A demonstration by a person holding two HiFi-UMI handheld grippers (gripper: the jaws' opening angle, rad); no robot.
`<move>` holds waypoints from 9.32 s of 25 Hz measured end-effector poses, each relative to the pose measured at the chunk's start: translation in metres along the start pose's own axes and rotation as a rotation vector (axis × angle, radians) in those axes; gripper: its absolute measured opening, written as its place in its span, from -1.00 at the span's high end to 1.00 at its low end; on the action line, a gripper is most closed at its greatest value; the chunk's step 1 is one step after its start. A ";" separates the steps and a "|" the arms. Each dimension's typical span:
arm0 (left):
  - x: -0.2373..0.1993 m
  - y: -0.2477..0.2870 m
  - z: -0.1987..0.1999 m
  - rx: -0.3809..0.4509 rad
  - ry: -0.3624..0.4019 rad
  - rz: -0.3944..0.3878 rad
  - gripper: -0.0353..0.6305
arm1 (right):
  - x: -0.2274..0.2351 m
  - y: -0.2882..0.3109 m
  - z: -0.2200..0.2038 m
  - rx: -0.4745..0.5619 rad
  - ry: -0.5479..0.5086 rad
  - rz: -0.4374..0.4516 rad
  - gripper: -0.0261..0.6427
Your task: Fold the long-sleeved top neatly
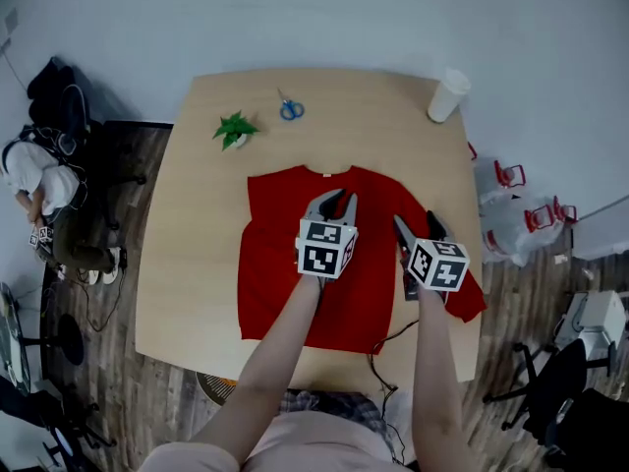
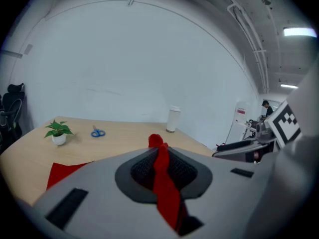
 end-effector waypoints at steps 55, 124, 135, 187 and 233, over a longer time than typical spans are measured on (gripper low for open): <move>0.198 0.000 -0.051 -0.122 0.100 -0.486 -0.19 | 0.094 -0.230 -0.094 0.179 0.259 -0.420 -0.14; 0.129 -0.030 -0.051 -0.120 0.002 -0.312 -0.19 | 0.059 -0.189 -0.045 0.115 0.151 -0.315 0.85; 0.037 -0.043 -0.037 -0.078 -0.072 -0.161 -0.19 | 0.012 -0.121 0.030 0.159 -0.008 -0.165 0.85; -0.198 -0.130 -0.104 -0.120 -0.266 0.227 -0.19 | -0.238 0.217 -0.025 -0.282 -0.267 0.552 0.37; -0.182 0.123 -0.042 -0.597 0.526 -0.237 -0.03 | 0.008 0.207 0.029 -0.615 -0.715 0.366 0.35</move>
Point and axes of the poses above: the fingertips, and each gripper's own axes: y forward along the fingers, x to its right, z out of its top, the point moved 8 cm from there along -y, backward along the fingers, and after that the axes turned 11 degrees about z, right-handed, at the moved point
